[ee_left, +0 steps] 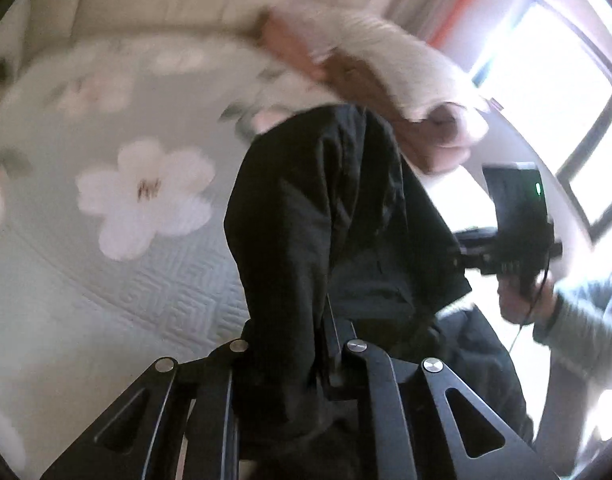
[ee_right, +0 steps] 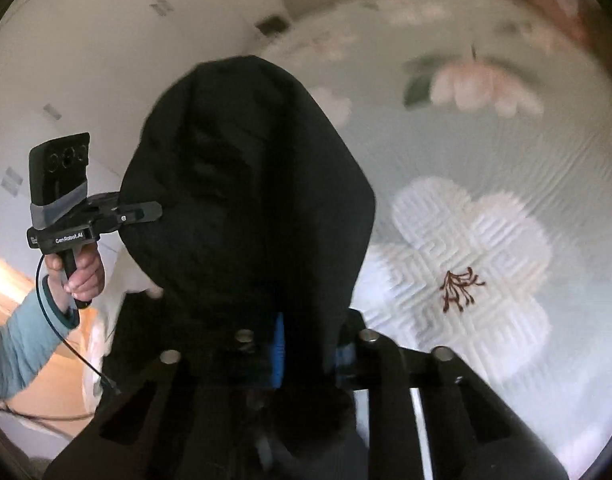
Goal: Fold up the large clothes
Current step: 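Lift the hood with both grippers and fold it toward the jacket hem, then lower the folded jacket onto the bed with both grippers and release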
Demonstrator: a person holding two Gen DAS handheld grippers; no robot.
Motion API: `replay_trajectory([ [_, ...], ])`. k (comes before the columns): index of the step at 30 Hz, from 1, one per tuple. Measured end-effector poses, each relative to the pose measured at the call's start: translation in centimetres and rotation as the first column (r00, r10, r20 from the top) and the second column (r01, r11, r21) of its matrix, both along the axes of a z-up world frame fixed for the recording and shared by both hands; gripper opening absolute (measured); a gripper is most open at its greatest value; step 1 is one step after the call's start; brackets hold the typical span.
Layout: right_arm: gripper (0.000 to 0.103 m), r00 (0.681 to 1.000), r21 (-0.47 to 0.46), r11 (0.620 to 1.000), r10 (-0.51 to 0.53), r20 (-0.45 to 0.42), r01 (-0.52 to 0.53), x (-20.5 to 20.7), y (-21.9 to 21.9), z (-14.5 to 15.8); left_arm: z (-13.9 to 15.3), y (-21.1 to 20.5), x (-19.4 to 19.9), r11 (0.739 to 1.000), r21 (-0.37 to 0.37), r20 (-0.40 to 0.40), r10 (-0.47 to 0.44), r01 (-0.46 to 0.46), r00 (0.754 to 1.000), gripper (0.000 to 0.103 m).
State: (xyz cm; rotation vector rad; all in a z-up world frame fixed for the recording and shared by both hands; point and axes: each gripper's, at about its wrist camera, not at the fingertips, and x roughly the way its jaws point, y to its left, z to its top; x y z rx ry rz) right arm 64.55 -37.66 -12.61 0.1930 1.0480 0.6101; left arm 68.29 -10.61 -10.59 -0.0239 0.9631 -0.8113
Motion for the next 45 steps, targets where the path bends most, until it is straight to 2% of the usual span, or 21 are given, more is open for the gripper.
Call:
replay_trajectory([
  [3,0.017,0.992,-0.071,0.997,0.037,0.118,-0.029,-5.5,1.6,5.4,5.4,1.0,-6.1,1.000,0.015,0.114,-0.020,0.019,0.993,0.015],
  [6,0.017,0.973,-0.157,0.987,0.075,0.217,-0.041,-12.1,4.3,9.5,9.6,1.5,-12.4,0.999,0.025,0.178,-0.038,0.034,0.983,0.015],
  [9,0.017,0.954,-0.227,0.973,0.109,0.280,-0.045,-19.1,5.7,12.8,12.1,2.0,-19.2,0.996,0.073,0.231,-0.070,0.054,0.970,0.015],
  [11,0.017,0.952,-0.269,0.963,0.096,0.291,-0.016,-22.8,6.6,13.0,12.2,2.5,-22.7,0.994,0.100,0.238,-0.073,0.050,0.968,0.016],
  [14,0.017,0.964,-0.338,0.941,0.071,0.256,0.021,-26.8,7.1,10.1,7.9,2.5,-26.6,0.986,0.166,0.213,-0.032,-0.004,0.976,0.022],
  [18,0.019,0.993,-0.412,0.910,0.005,0.120,0.046,-27.6,7.6,0.9,-2.0,2.8,-27.2,0.958,0.279,0.090,0.042,-0.066,0.995,0.024],
  [20,0.019,0.998,-0.444,0.894,-0.053,0.021,0.057,-27.5,6.7,-2.8,-5.7,4.3,-27.1,0.967,0.241,-0.012,0.094,-0.088,0.996,0.024],
  [22,0.021,0.991,-0.431,0.898,-0.120,-0.053,0.086,-28.5,4.7,-4.1,-5.0,5.5,-27.4,0.974,0.193,-0.036,0.125,-0.115,0.992,0.024],
  [24,0.025,0.982,-0.377,0.917,-0.170,-0.078,0.129,-29.3,2.6,-2.9,-3.0,6.2,-28.2,0.973,0.200,-0.020,0.118,-0.111,0.993,0.024],
  [27,0.033,0.978,-0.331,0.925,-0.208,-0.027,0.188,-29.8,0.9,0.8,0.2,7.4,-29.1,0.956,0.273,0.021,0.109,-0.110,0.994,0.024],
  [29,0.033,0.977,-0.292,0.933,-0.212,0.028,0.211,-29.2,0.9,3.8,2.5,8.8,-29.1,0.949,0.267,0.069,0.156,-0.168,0.985,0.024],
  [30,0.035,0.976,-0.254,0.942,-0.211,0.057,0.219,-28.0,1.3,5.4,3.3,9.1,-28.4,0.953,0.235,0.083,0.178,-0.193,0.981,0.024],
  [32,0.069,0.974,-0.178,0.959,-0.205,0.097,0.219,-26.0,1.9,7.3,5.8,9.7,-26.5,0.967,0.080,0.108,0.234,-0.243,0.966,0.024],
  [34,0.079,0.968,-0.075,0.974,-0.200,0.149,0.212,-24.3,3.7,8.4,6.8,9.3,-24.9,0.967,-0.061,0.096,0.253,-0.248,0.963,0.025],
  [35,0.079,0.971,-0.034,0.981,-0.184,0.155,0.191,-23.7,5.0,8.4,6.9,8.5,-23.9,0.966,-0.119,0.078,0.238,-0.228,0.968,0.025],
  [37,0.079,0.972,-0.023,0.984,-0.171,0.164,0.177,-22.3,7.7,7.5,5.8,6.2,-22.1,0.967,-0.181,0.040,0.191,-0.181,0.981,0.026],
  [38,0.079,0.974,-0.048,0.983,-0.170,0.153,0.179,-21.8,8.6,6.7,4.3,4.8,-21.4,0.973,-0.169,-0.002,0.162,-0.160,0.987,0.026],
  [39,0.079,0.984,-0.067,0.987,-0.139,0.109,0.147,-21.8,9.8,5.4,2.8,3.9,-21.4,0.980,-0.145,-0.044,0.131,-0.136,0.990,0.026],
  [41,0.067,0.998,-0.071,0.996,-0.058,0.022,0.060,-22.4,11.2,2.9,-0.5,2.4,-23.0,0.996,-0.067,-0.107,0.056,-0.063,0.993,0.026],
  [44,0.064,0.998,-0.209,0.976,0.064,-0.026,-0.068,-26.7,12.9,-1.7,-5.6,2.1,-27.7,0.997,0.073,-0.163,0.020,-0.008,0.986,0.026],
  [45,0.064,0.996,-0.242,0.966,0.086,-0.036,-0.092,-28.4,13.2,-3.6,-7.3,2.4,-29.0,0.996,0.084,-0.184,0.028,-0.012,0.982,0.027],
])
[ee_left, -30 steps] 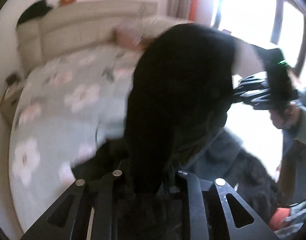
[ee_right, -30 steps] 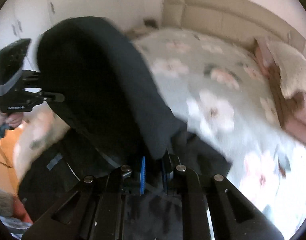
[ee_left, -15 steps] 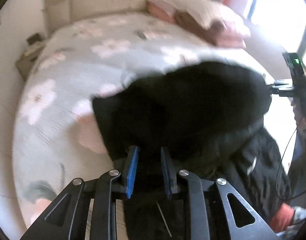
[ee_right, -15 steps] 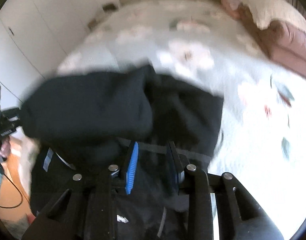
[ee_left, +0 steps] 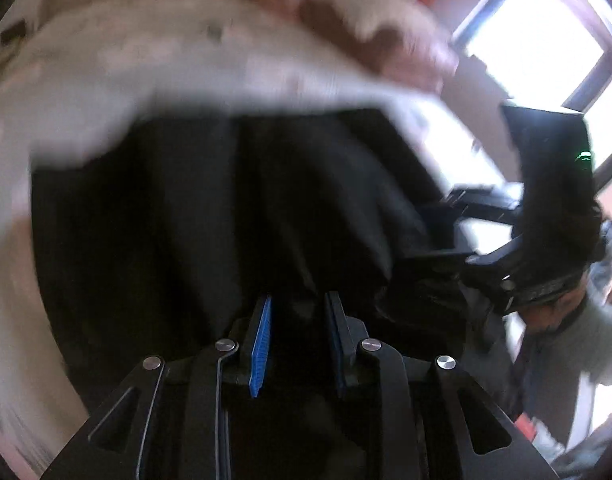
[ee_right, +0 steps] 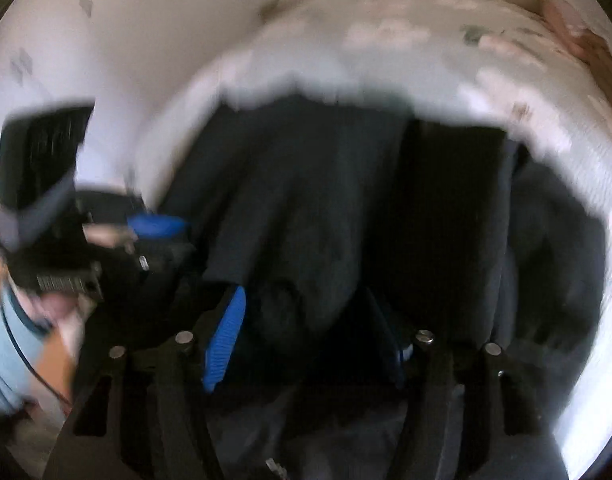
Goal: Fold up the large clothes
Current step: 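Lower the folded jacket onto the bed with both grippers and release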
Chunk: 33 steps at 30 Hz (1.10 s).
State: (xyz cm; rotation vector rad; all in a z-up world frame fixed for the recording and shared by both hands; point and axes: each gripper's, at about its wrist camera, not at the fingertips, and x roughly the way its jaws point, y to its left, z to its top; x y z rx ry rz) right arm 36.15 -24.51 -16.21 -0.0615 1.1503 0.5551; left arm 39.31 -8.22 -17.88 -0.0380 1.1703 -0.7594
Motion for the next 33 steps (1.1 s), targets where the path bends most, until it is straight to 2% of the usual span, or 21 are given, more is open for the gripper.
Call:
replay_trajectory([
  [1,0.064,1.000,-0.020,1.000,0.001,0.010,-0.001,-1.3,0.0,-1.2,-1.1,0.3,-0.9,1.000,-0.018,0.002,0.017,-0.017,1.000,0.028],
  [3,0.064,0.996,-0.039,0.999,-0.031,0.082,0.034,-2.9,0.1,-2.0,-2.0,0.9,-2.2,0.996,-0.064,0.068,0.068,-0.064,0.995,0.028],
  [5,0.063,0.989,-0.037,0.996,-0.073,0.128,0.078,-3.4,0.2,-2.0,-1.6,1.0,-3.3,0.993,-0.070,0.129,0.104,-0.096,0.986,0.028],
  [7,0.063,0.983,-0.025,0.992,-0.117,0.138,0.121,-4.0,0.1,-1.7,-1.3,0.7,-4.8,0.990,-0.058,0.191,0.136,-0.127,0.972,0.028],
  [9,0.063,0.977,-0.029,0.987,-0.155,0.145,0.161,-5.1,0.0,-0.9,-0.6,0.6,-6.7,0.989,-0.044,0.219,0.147,-0.141,0.965,0.028],
  [14,0.064,0.959,0.050,0.971,-0.240,0.153,0.235,-9.9,-1.0,4.2,2.4,1.1,-10.8,0.986,-0.059,0.189,0.166,-0.158,0.968,0.029],
  [16,0.064,0.944,0.056,0.963,-0.270,0.189,0.264,-10.6,-1.0,5.8,2.7,0.8,-11.1,0.986,0.000,0.201,0.161,-0.164,0.966,0.031],
  [17,0.064,0.940,0.051,0.960,-0.279,0.198,0.274,-10.7,-0.8,5.8,2.0,0.5,-10.8,0.984,0.028,0.176,0.166,-0.174,0.970,0.031],
  [20,0.064,0.943,-0.004,0.951,-0.307,0.129,0.310,-8.8,0.5,2.7,-1.2,0.6,-8.5,0.978,0.019,0.049,0.207,-0.208,0.977,0.031],
  [22,0.063,0.943,-0.054,0.941,-0.331,0.035,0.333,-7.6,0.8,-1.1,-2.4,1.5,-7.9,0.974,-0.040,-0.001,0.224,-0.224,0.975,0.032],
  [23,0.063,0.941,-0.050,0.940,-0.336,0.048,0.339,-7.7,0.8,-1.5,-2.4,1.9,-7.9,0.973,-0.059,-0.012,0.224,-0.225,0.974,0.032],
  [26,0.063,0.944,-0.071,0.944,-0.317,0.086,0.323,-9.0,1.1,0.1,-1.7,2.8,-9.1,0.968,-0.086,-0.007,0.238,-0.237,0.971,0.032],
  [29,0.064,0.945,-0.046,0.948,-0.309,0.110,0.316,-11.5,0.3,2.6,0.0,4.3,-12.0,0.963,-0.096,0.022,0.255,-0.251,0.967,0.032],
  [33,0.064,0.922,-0.056,0.941,-0.315,0.224,0.334,-17.0,-1.5,7.1,2.4,6.1,-16.5,0.957,-0.058,0.089,0.289,-0.285,0.953,0.032],
])
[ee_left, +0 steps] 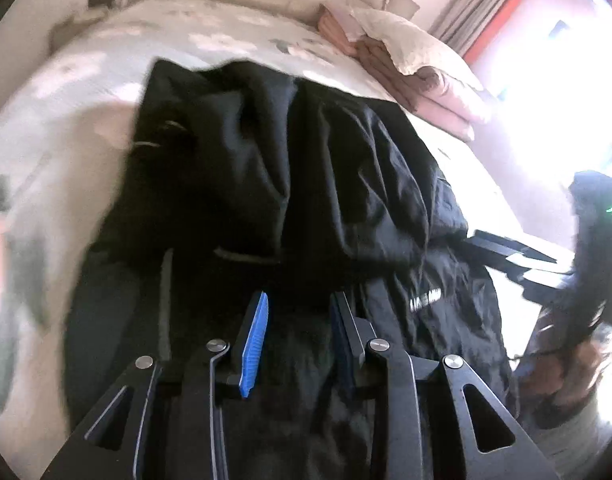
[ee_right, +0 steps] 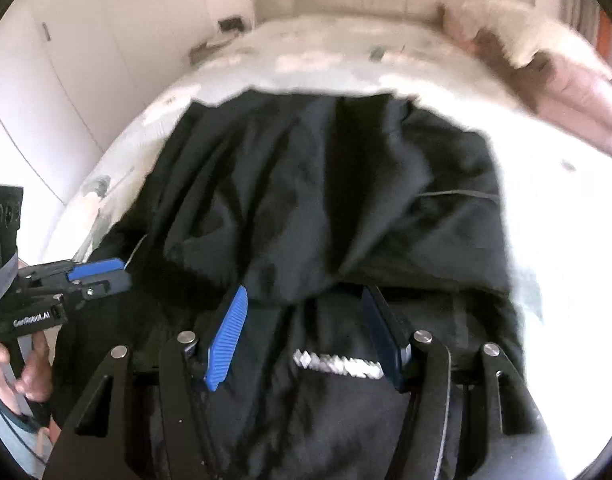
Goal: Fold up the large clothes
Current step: 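Lower the folded jacket onto the bed with both grippers and release, then grasp the jacket hem with both grippers and lift the jacket up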
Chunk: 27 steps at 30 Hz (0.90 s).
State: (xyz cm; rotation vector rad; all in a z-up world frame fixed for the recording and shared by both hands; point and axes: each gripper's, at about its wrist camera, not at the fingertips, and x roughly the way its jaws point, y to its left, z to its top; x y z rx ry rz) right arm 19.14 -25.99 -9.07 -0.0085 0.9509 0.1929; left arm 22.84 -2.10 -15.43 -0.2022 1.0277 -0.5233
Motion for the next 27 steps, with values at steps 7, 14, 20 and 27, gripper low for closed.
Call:
replay_trajectory([
  [7,0.065,0.991,0.044,0.997,-0.066,0.116,0.061,-10.7,-3.5,6.5,2.4,3.6,-8.2,0.986,0.131,0.023,0.103,-0.105,0.994,0.050],
  [14,0.074,0.954,0.069,0.955,-0.283,-0.095,0.290,-15.6,-10.7,1.2,2.0,8.7,-12.7,0.968,0.090,-0.011,0.238,-0.236,0.971,0.052],
  [20,0.074,0.909,0.102,0.917,-0.360,-0.209,0.387,-17.9,-13.3,-2.5,0.6,10.4,-14.4,0.941,0.172,-0.017,0.300,-0.293,0.954,0.052],
  [27,0.074,0.900,0.081,0.911,-0.380,-0.214,0.404,-18.3,-14.6,-3.0,-1.5,12.8,-14.8,0.929,0.141,-0.094,0.357,-0.342,0.930,0.052],
])
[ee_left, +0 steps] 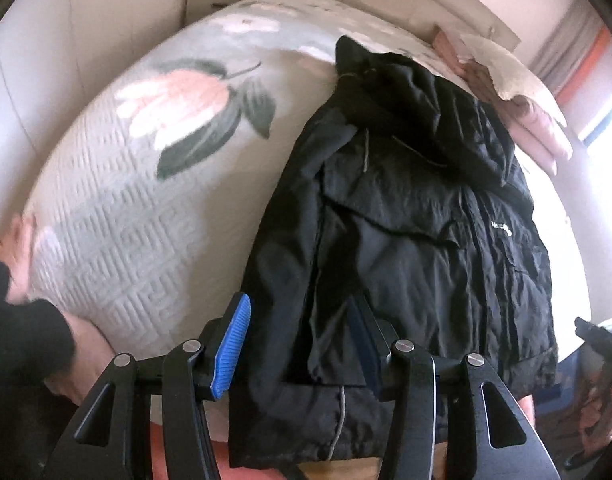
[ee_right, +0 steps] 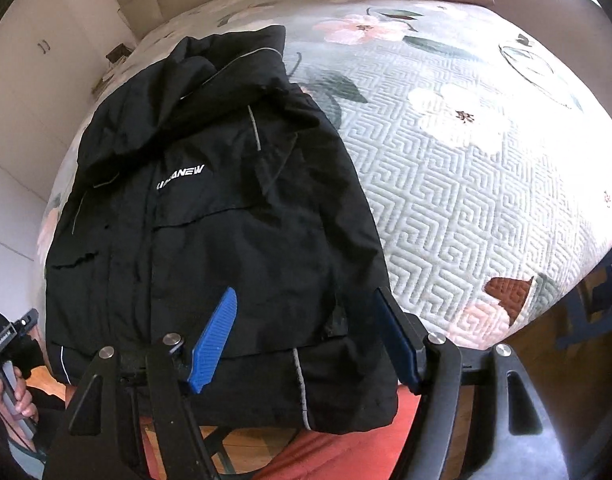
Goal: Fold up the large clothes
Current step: 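Grasp the jacket hem with both grippers and lift the jacket up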
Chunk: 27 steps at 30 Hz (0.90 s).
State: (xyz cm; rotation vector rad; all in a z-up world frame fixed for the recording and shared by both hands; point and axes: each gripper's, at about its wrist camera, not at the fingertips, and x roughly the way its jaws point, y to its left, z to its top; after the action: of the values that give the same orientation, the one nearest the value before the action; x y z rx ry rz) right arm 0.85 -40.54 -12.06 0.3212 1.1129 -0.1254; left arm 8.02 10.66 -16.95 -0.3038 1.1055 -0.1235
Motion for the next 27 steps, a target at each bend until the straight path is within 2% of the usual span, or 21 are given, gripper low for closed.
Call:
replay_trajectory([
  [2,0.074,1.000,0.003,1.000,-0.004,-0.014,0.004,0.0,-0.3,-0.5,-0.7,0.5,-0.3,0.999,-0.034,-0.010,0.012,-0.013,1.000,0.052],
  [7,0.074,0.999,0.003,1.000,-0.001,-0.041,0.002,0.1,-0.2,-1.7,-2.5,0.6,-0.6,0.999,-0.046,-0.073,0.023,-0.027,0.997,0.052],
  [13,0.074,0.998,0.017,1.000,-0.014,-0.063,0.015,0.0,-0.7,-3.0,-2.8,-0.1,-0.6,1.000,-0.013,-0.069,0.000,-0.001,0.998,0.052],
  [24,0.074,0.997,0.038,0.998,-0.044,-0.070,0.047,0.0,-2.1,-4.0,-3.3,-0.1,-0.3,1.000,-0.019,-0.071,-0.003,0.001,0.997,0.052],
  [27,0.074,0.996,0.029,0.998,-0.050,-0.077,0.053,0.0,-2.5,-4.2,-3.3,0.4,-0.1,0.999,-0.049,-0.070,-0.007,0.004,0.998,0.052],
])
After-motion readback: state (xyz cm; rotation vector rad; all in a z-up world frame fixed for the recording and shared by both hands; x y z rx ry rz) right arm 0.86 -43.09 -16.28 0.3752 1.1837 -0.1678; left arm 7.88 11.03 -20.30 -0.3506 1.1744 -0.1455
